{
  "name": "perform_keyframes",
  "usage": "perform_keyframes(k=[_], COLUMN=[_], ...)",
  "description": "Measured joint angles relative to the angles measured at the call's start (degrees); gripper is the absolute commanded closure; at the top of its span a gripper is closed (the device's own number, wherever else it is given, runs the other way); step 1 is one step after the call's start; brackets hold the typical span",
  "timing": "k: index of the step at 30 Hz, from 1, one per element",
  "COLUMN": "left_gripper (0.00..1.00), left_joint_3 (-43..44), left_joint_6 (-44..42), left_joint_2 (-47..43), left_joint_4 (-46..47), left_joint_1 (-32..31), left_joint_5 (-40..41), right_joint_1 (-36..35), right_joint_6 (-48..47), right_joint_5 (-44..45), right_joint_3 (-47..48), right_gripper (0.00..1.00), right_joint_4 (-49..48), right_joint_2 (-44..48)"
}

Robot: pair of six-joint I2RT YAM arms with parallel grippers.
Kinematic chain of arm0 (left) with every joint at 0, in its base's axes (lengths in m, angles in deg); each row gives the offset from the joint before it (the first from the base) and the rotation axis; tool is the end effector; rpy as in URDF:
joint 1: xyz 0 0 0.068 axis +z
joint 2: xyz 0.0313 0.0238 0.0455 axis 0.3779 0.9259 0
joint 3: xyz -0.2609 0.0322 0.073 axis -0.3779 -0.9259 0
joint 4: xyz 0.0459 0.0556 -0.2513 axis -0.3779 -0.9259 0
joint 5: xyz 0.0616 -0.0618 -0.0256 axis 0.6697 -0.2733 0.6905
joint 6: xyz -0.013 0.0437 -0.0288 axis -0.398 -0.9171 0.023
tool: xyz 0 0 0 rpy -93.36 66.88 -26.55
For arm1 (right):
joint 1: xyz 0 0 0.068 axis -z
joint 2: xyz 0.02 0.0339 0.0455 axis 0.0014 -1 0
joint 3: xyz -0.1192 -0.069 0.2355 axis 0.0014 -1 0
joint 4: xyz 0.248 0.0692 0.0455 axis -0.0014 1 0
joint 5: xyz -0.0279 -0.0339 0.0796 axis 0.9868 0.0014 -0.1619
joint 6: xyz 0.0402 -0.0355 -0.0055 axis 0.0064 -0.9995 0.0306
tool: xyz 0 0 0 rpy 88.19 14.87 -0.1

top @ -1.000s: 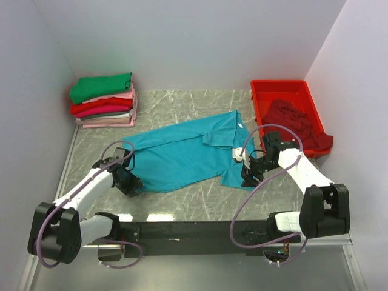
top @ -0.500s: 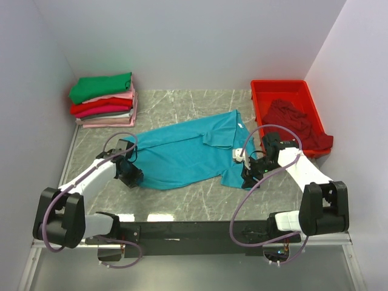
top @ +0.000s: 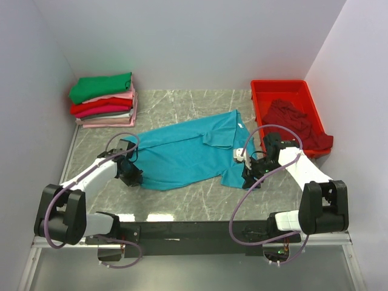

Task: Fold and stack the t-shirts
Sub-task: Fold the tshirt

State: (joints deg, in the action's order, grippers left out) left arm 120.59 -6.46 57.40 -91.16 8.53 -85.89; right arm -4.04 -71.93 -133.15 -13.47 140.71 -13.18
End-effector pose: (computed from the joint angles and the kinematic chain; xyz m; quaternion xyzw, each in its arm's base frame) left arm 0.2028 -0.0479 0.1669 -0.4153 0.8992 -0.0691 0.1194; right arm 0.2031 0.0398 0.2003 -0.6120 0.6920 0.2903 0.2497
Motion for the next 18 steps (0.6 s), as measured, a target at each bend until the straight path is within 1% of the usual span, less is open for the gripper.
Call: perform_keyframes(k=[4,8,13,18], left_gripper=[0.95,0.96,0.98,0.99], left_joint_3=[-0.70,-0.87,-0.28,0.09], left_joint_6=[-0.76,-1.22,-2.10,-2.73], left_joint_2=[0.00,-1.01,-4.98,-8.07], left_joint_4=[0.26,-0.33,-2.78,-4.46], left_joint_1=[0.00,0.00,0.00,0.00], left_joint_5=[-0.55,-0.83,-1.01,-2.10], right_joint_1=[0.15,0.22,0.35,1.84], right_joint_6=[0.00,0.02,-0.04,-4.83], right_joint_5=[-0.04,0.07,2.34,6.56], right_joint_3=[0.02,0.48,0.74,1.77], right_gripper=[0.40,0.40,0.40,0.39], right_joint_4=[0.04,0.20,0.17,1.73], right_joint_2=[-0.04,-0.13,-0.20,-0.20])
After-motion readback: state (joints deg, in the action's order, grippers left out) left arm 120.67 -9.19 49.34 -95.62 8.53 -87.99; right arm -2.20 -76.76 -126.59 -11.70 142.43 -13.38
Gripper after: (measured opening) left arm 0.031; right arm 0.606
